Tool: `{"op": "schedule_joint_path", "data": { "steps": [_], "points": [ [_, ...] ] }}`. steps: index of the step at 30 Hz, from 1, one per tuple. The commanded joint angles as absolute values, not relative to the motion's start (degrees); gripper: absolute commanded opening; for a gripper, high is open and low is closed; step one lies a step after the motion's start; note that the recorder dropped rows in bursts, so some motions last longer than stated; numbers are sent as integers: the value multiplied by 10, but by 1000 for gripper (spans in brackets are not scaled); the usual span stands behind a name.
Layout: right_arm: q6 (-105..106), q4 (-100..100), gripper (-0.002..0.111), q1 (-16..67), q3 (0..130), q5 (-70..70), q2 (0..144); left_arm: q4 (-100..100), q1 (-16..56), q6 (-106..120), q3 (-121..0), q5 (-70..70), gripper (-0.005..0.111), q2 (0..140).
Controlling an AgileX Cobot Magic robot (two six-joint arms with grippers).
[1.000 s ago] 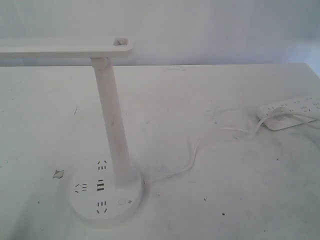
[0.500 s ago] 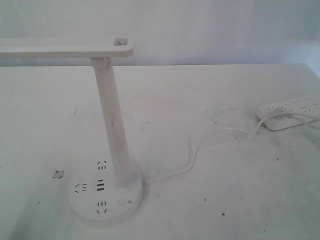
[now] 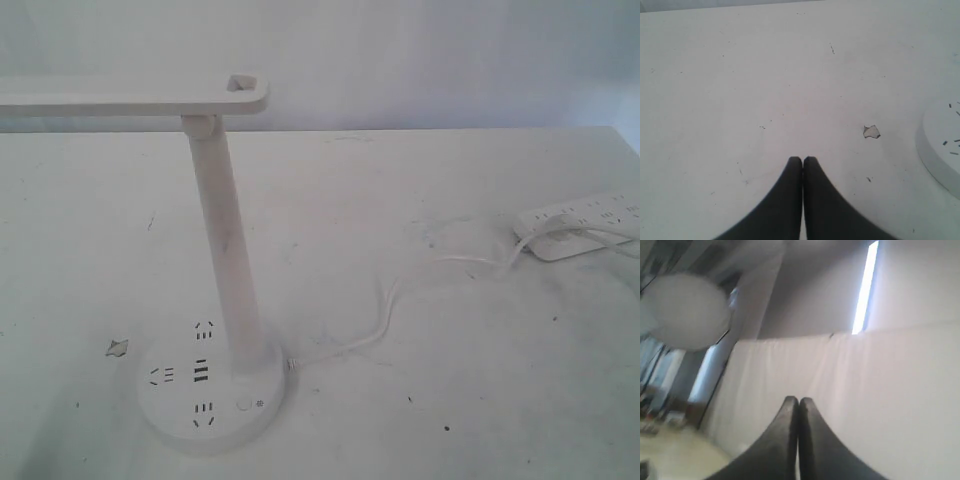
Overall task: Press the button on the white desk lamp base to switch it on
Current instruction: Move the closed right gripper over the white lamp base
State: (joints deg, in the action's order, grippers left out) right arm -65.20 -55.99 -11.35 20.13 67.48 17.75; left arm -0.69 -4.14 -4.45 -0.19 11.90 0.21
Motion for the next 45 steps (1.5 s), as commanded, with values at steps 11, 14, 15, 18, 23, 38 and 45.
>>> {"op": "schedule_joint_path", "data": {
  "steps": [11, 14, 15, 18, 23, 38, 45],
  "points": [
    [-797, -877, 6, -43, 179, 700, 473, -5, -38, -45, 0, 115, 0, 0],
    [-781, -873, 12, 15, 163, 686, 498, -5, -38, -45, 0, 115, 0, 0],
    [-769, -868, 13, 34, 159, 664, 504, -5, -38, -45, 0, 115, 0, 0],
    [-749, -844, 14, 112, 158, 594, 528, -5, -38, -45, 0, 115, 0, 0],
    [-671, -731, 17, 246, 159, 485, 593, -5, -38, -45, 0, 115, 0, 0],
    [-411, -209, 56, 461, 220, 518, 878, -5, -38, -45, 0, 115, 0, 0],
    [-407, -206, 0, 473, 296, 553, 962, -5, -38, -45, 0, 115, 0, 0]
  ]
}}
